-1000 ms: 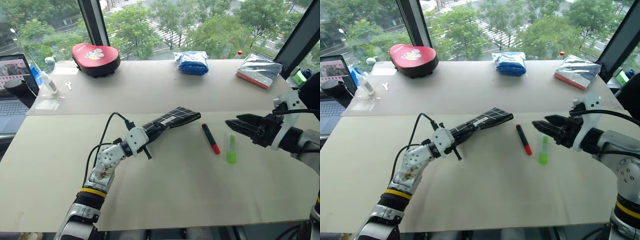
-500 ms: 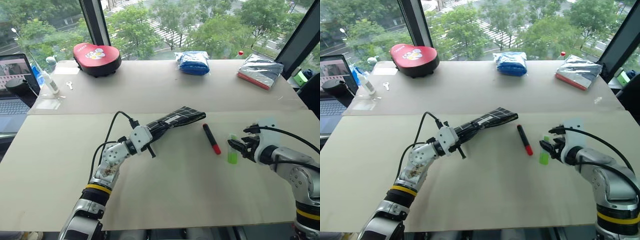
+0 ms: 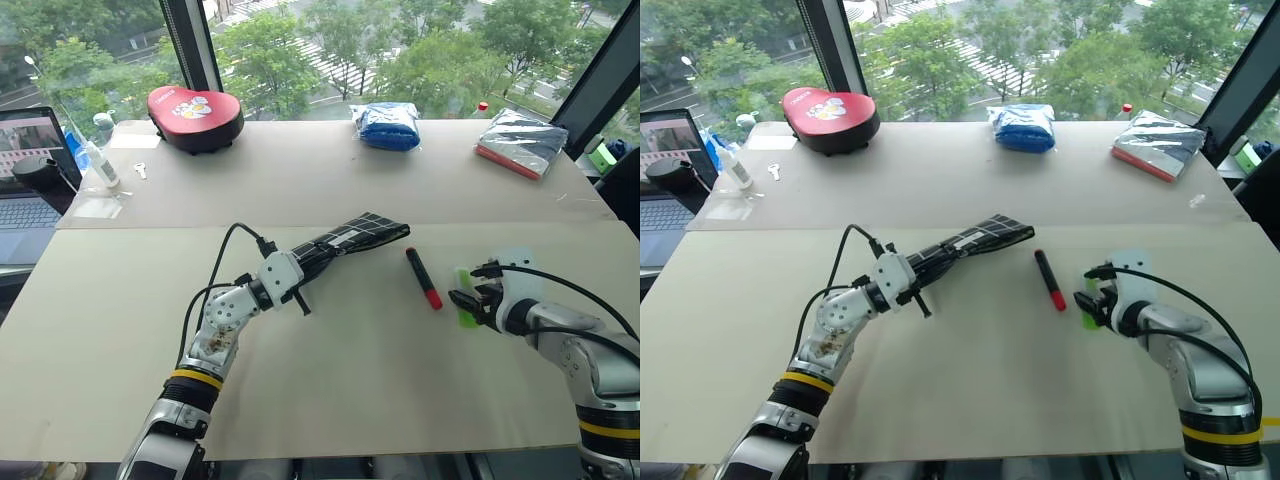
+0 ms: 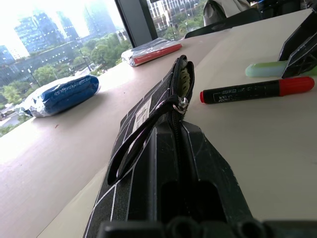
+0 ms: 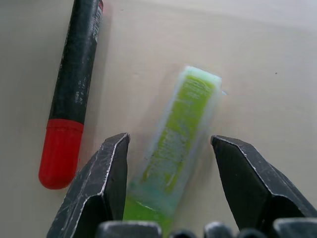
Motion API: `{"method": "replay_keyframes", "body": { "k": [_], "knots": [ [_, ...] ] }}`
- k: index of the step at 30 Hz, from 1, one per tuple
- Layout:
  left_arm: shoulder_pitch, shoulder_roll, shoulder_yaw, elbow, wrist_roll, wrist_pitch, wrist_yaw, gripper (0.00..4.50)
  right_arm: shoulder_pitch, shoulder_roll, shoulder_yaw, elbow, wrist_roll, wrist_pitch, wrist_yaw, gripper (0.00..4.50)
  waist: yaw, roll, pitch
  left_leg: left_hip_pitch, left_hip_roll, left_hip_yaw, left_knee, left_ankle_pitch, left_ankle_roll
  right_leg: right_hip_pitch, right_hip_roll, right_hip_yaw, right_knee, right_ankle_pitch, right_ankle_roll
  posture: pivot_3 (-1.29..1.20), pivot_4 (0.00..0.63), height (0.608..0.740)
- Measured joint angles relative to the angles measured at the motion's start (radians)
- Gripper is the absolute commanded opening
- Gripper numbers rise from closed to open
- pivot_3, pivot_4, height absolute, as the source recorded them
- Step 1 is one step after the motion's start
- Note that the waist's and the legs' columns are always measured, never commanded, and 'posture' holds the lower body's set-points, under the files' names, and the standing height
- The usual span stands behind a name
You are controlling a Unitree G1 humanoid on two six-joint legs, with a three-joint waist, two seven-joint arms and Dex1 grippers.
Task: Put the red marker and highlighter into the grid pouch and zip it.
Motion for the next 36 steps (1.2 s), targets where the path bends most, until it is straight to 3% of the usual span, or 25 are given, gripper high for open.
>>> {"method": "replay_keyframes", "body": {
  "k": [2,3,8,18,23,25,30,36],
  "knots": [
    [0.004,0.000,0.000,-0.002,0.000,0.000,0.003,0.00,0.014,0.001,0.003,0.000,-0.007,-0.020,0.000,2.95,0.001,0.000,0.000,0.000,0.000,0.000,0.000,0.000,0.000,0.001,0.000,0.000,0.000,0.000,0.000,0.00,0.150,0.740],
    [0.008,0.000,0.000,-0.004,0.000,0.000,0.005,0.00,0.023,0.001,0.003,0.000,-0.008,-0.033,0.000,2.43,0.001,0.000,0.000,0.001,0.000,0.000,0.000,0.000,0.000,0.001,0.000,-0.001,0.000,0.000,0.000,0.00,0.150,0.740],
    [0.016,0.000,0.000,-0.009,0.000,0.000,0.012,0.00,0.046,0.009,0.015,0.003,-0.010,-0.081,0.004,1.02,0.003,-0.001,-0.001,0.002,0.000,-0.001,0.001,0.000,0.000,0.003,0.000,-0.001,0.000,0.000,0.000,0.00,0.150,0.740],
    [0.021,0.012,0.001,-0.029,-0.001,0.004,0.008,0.00,-0.005,0.000,0.018,0.120,-0.033,-0.235,0.060,1.04,-0.001,-0.002,-0.001,0.002,0.000,0.000,0.002,0.000,0.000,0.002,0.000,0.000,0.000,0.000,0.000,0.00,0.150,0.740],
    [0.027,0.021,0.000,-0.047,-0.002,0.008,-0.014,0.00,-0.102,-0.142,0.064,0.143,-0.088,-0.480,0.260,1.04,-0.006,-0.001,-0.001,0.001,0.000,0.000,0.001,0.000,0.000,0.001,0.001,0.000,0.000,0.000,0.000,0.00,0.150,0.740],
    [0.028,0.025,0.000,-0.051,-0.002,0.008,-0.021,0.00,-0.133,-0.218,0.103,0.122,-0.110,-0.576,0.374,1.04,-0.006,-0.001,-0.001,0.001,0.001,0.000,0.001,0.000,0.000,0.001,0.002,-0.001,0.000,0.000,0.000,0.00,0.150,0.740],
    [0.031,0.028,0.000,-0.058,-0.003,0.009,-0.026,0.00,-0.136,-0.284,0.234,0.096,-0.196,-0.698,0.516,1.04,-0.003,-0.001,-0.001,0.001,0.001,0.000,0.002,0.000,0.000,0.001,0.001,0.000,-0.001,0.000,0.000,0.00,0.150,0.740],
    [0.034,0.021,-0.003,-0.071,-0.002,0.013,-0.025,0.00,-0.217,-0.237,0.372,0.153,-0.323,-0.804,0.556,1.04,-0.003,-0.002,-0.001,0.001,0.000,0.000,0.002,0.001,-0.001,0.000,0.001,0.000,-0.001,0.000,0.000,0.00,0.150,0.740]
  ]
}}
